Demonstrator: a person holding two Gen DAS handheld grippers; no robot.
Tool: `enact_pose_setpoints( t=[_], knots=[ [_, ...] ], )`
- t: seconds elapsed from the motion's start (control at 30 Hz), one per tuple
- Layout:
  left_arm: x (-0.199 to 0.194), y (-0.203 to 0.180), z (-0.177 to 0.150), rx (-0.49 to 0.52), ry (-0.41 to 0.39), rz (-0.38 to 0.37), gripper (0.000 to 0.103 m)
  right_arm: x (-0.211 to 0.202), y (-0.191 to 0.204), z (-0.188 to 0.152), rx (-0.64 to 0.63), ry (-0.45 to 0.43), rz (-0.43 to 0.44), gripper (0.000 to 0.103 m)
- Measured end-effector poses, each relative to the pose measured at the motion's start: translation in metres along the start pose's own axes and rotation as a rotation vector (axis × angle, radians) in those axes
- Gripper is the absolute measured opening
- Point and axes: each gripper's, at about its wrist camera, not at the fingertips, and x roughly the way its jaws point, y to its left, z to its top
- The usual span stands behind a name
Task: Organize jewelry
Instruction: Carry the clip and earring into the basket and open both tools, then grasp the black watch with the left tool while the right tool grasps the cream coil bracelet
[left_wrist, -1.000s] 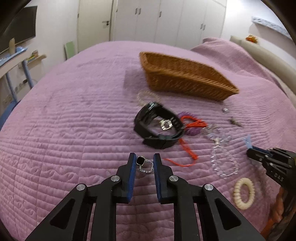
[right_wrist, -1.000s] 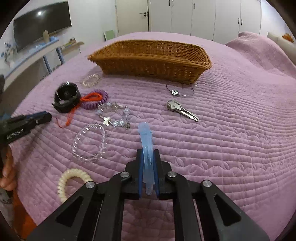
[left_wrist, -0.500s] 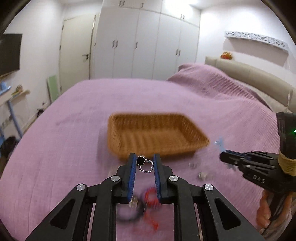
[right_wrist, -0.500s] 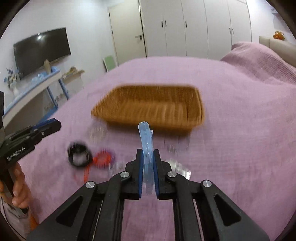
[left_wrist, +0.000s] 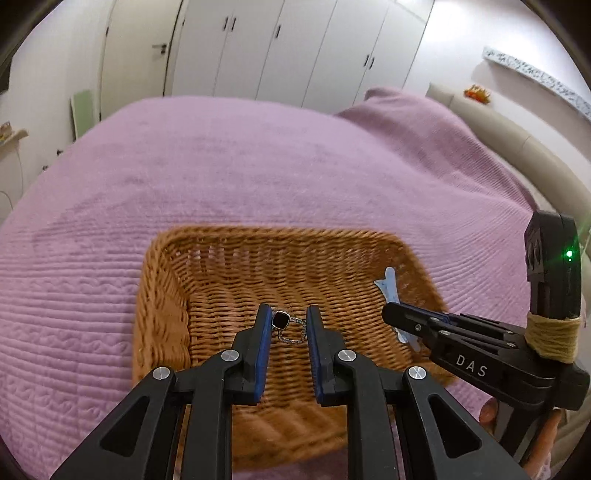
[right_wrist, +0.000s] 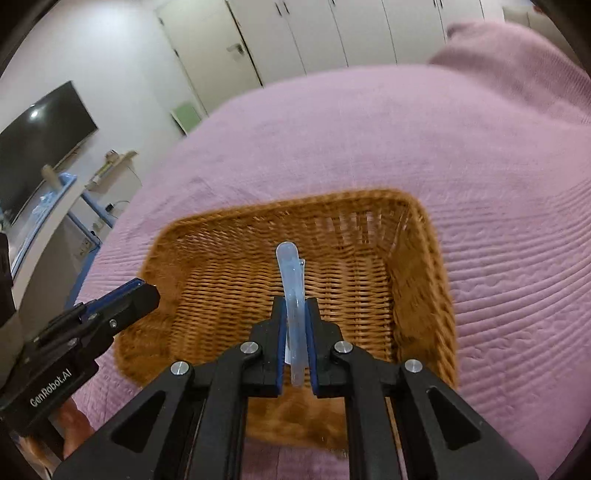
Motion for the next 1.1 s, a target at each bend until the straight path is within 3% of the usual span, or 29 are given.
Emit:
enact_pose_setpoints(
  t=[0.23, 0.33, 0.37, 0.4, 0.6, 0.7, 0.83, 1.1],
  knots=[
    [0.032, 0.003, -0.009, -0.014, 0.064, 0.001, 0.020, 0.023, 0.000, -0.007, -0.021, 0.031, -0.032, 0.013],
    [0.027, -0.003, -0.014, -0.007, 0.061, -0.019, 0.036, 0.018, 0.006, -0.011, -0.038, 0.011, -0.038, 0.025],
    [0.022, -0.004, -0.016, -0.007, 0.049, -0.025, 0.047, 0.013, 0.007, -0.012, -0.042, 0.000, -0.041, 0.031],
    [0.010, -0.004, -0.019, -0.009, 0.034, -0.028, 0.054, 0.009, 0.007, -0.013, -0.045, -0.011, -0.038, 0.041],
    [-0.054, -0.002, -0.023, -0.011, -0.068, -0.077, 0.055, -0.041, 0.016, -0.029, -0.074, -0.093, -0.008, 0.041],
    [-0.094, 0.005, -0.030, -0.011, -0.128, -0.086, 0.060, -0.071, 0.023, -0.043, -0.099, -0.137, -0.002, 0.051],
    [-0.157, 0.013, -0.051, -0.023, -0.214, -0.108, 0.069, -0.118, 0.029, -0.073, -0.122, -0.207, -0.003, 0.051],
    [-0.235, 0.022, -0.107, -0.036, -0.281, -0.088, 0.070, -0.176, 0.045, -0.134, -0.163, -0.278, -0.008, 0.051]
  ],
)
